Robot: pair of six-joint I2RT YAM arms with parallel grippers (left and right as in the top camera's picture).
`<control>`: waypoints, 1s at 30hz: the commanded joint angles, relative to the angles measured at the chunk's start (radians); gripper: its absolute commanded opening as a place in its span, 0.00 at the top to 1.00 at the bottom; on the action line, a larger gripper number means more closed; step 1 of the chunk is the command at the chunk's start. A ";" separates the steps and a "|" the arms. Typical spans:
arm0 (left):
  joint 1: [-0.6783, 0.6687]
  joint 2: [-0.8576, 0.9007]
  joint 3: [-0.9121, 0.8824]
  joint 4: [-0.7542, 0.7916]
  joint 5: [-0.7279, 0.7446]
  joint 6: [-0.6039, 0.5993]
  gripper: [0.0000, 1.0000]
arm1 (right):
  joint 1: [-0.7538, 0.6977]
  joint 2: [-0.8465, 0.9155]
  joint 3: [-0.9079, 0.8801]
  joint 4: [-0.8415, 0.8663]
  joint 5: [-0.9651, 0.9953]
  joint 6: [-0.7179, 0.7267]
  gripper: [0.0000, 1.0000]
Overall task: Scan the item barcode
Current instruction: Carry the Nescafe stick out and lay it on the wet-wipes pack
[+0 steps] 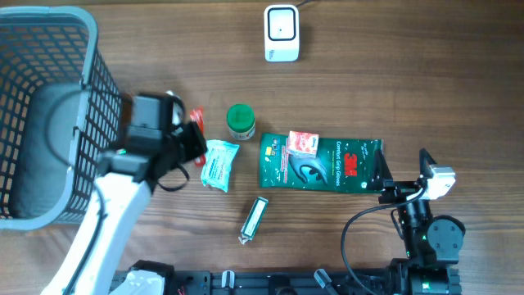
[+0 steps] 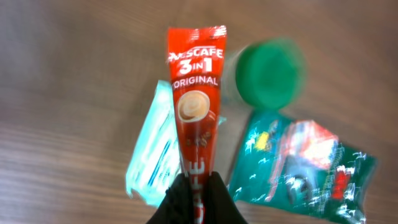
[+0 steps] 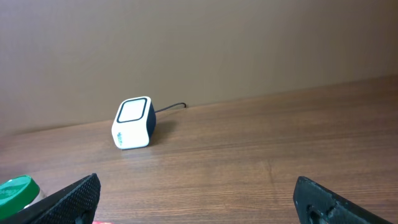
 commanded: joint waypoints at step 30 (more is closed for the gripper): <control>-0.187 0.346 -0.233 0.406 -0.077 -0.388 0.00 | 0.002 -0.005 -0.001 0.003 0.013 0.012 0.00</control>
